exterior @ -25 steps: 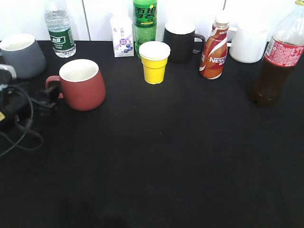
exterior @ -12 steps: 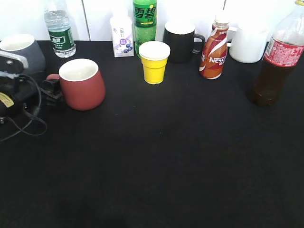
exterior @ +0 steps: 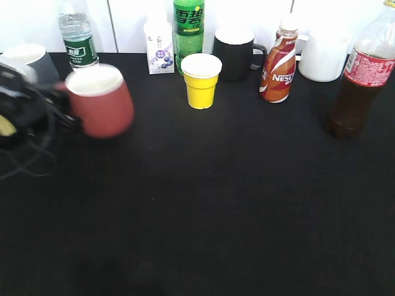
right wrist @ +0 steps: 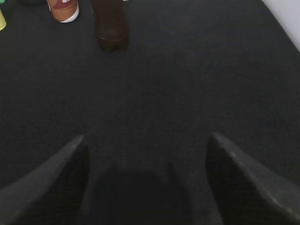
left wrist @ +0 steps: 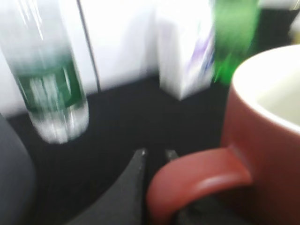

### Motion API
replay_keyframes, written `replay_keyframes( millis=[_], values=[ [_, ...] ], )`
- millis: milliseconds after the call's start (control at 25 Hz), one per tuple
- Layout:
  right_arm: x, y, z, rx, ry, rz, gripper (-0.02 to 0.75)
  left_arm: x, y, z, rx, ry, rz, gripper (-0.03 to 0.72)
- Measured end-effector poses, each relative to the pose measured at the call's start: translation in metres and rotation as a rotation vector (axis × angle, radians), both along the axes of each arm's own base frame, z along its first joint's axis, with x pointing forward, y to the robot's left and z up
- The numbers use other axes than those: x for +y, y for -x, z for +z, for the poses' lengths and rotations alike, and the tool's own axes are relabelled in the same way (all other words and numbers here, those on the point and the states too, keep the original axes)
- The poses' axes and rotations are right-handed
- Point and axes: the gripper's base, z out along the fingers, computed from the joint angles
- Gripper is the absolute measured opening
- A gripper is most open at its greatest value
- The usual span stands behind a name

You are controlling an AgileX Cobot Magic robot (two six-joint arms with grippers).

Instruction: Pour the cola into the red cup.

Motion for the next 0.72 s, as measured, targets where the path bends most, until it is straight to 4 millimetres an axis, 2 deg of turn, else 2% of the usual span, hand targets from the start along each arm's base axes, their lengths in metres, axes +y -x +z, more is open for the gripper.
replay_keyframes(
  millis=[160, 240, 280, 400, 520, 640, 720],
  values=[
    [0.0, 0.0, 0.0, 0.0, 0.0, 0.0, 0.585, 0.0, 0.038, 0.058, -0.142, 0.038, -0.037, 0.064],
    [0.0, 0.0, 0.0, 0.0, 0.0, 0.0, 0.585, -0.008, 0.053, 0.082, -0.176, 0.059, -0.149, 0.064],
    [0.0, 0.0, 0.0, 0.0, 0.0, 0.0, 0.585, -0.011, 0.059, 0.088, -0.175, 0.061, -0.201, 0.064],
    [0.0, 0.0, 0.0, 0.0, 0.0, 0.0, 0.585, -0.023, 0.064, 0.087, -0.114, 0.076, -0.259, 0.064],
    [0.001, 0.0, 0.0, 0.0, -0.006, 0.004, 0.585, -0.049, 0.071, 0.073, -0.025, 0.046, -0.339, 0.063],
    [0.004, -0.001, 0.001, 0.0, -0.027, 0.034, 0.585, -0.06, 0.072, 0.061, 0.026, 0.042, -0.373, 0.063],
    [0.005, -0.02, 0.019, -0.08, 0.006, 0.05, 0.585, -0.061, 0.072, 0.061, 0.027, 0.042, -0.379, 0.063]
  ],
)
